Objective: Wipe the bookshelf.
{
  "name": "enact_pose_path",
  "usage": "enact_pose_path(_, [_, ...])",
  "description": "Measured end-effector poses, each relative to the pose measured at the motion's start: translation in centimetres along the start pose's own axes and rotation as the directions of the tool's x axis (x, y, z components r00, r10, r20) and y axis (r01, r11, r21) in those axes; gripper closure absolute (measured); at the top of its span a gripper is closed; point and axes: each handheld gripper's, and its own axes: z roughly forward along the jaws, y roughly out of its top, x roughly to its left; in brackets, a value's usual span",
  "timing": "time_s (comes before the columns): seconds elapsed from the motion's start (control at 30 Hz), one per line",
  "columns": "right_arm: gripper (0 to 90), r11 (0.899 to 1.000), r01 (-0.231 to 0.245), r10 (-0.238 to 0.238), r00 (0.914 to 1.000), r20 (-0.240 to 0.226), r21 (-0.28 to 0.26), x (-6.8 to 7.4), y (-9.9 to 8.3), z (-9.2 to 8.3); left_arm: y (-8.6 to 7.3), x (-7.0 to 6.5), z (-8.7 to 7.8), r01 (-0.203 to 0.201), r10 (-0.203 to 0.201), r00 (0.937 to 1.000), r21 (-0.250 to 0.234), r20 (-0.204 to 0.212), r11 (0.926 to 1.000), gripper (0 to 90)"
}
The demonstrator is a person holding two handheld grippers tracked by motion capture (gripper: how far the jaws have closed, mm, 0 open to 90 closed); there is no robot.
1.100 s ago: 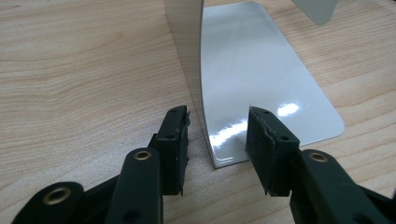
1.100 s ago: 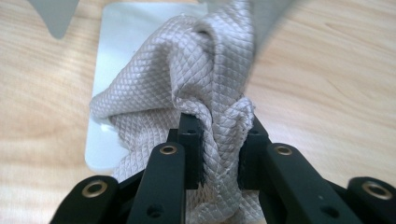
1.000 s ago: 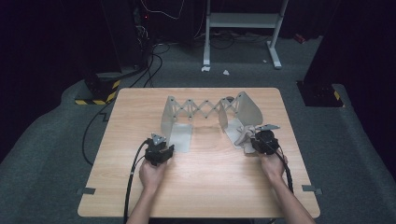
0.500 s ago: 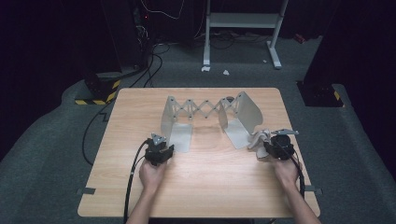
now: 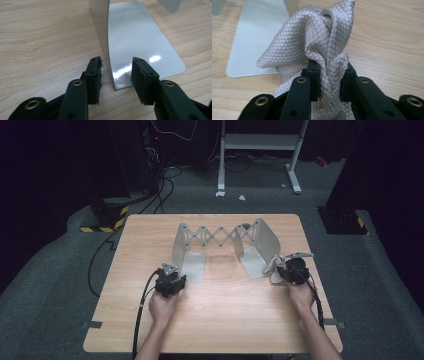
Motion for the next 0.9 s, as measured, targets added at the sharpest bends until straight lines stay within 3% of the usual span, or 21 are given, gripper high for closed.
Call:
enact_pose_path(0.43, [76.1,0.997,0.081,-0.08,0.9935,-0.082,0.01,3.5,-0.1,-0.1,0.2,0.3,0.2,-0.008,0.008,1.0,-0.003,-0.003,1.0,62.9])
enact_pose_path(0.9, [75.8,0.998,0.054,-0.052,0.9965,-0.066,0.03,2.8,1.6,1.1,0.2,0.3,0.2,-0.008,0.008,1.0,-0.001,-0.005,1.0,63.7])
